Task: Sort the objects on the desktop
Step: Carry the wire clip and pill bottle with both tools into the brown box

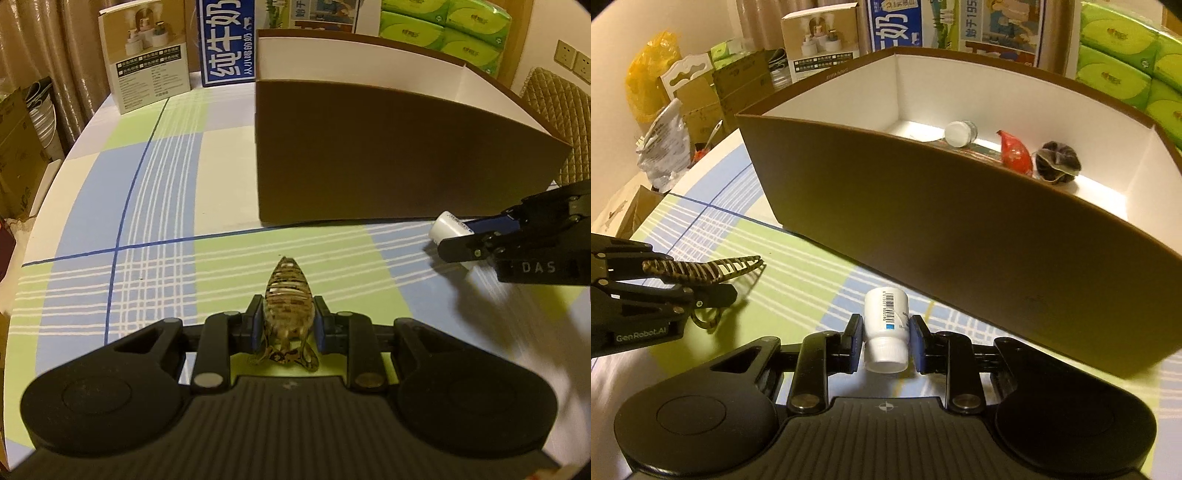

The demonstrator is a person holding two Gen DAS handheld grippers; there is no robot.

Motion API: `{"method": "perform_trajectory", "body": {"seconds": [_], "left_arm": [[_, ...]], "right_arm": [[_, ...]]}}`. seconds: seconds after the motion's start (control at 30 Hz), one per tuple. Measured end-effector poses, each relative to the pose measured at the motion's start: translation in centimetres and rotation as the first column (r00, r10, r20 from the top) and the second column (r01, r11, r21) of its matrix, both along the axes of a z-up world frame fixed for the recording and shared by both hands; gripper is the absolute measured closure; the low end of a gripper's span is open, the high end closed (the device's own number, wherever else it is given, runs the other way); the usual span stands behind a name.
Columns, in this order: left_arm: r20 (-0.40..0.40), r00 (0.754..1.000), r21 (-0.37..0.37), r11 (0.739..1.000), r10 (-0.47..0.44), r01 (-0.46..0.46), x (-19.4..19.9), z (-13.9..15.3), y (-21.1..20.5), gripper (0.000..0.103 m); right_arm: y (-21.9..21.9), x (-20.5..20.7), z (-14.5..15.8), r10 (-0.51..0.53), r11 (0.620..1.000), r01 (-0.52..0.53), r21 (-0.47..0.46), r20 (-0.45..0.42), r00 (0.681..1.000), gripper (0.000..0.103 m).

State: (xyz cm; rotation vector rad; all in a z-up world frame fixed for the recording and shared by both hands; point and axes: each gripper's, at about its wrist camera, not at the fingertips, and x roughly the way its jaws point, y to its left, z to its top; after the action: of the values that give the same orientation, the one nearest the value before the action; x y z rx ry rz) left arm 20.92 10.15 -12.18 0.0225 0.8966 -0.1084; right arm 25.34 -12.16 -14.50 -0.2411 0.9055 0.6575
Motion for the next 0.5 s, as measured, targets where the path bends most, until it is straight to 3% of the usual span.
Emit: {"method": "perform_trajectory", "body": {"seconds": [0.5], "left_arm": [[0.05, 0.998, -0.02, 0.999, -0.03, 0.031, -1.4, 2.1, -1.3, 0.081]], "right_arm": [[-3.4, -1.8, 1.4, -0.067, 0.997, 0.068, 0.035, -0.02, 0.998, 0.079]]}}
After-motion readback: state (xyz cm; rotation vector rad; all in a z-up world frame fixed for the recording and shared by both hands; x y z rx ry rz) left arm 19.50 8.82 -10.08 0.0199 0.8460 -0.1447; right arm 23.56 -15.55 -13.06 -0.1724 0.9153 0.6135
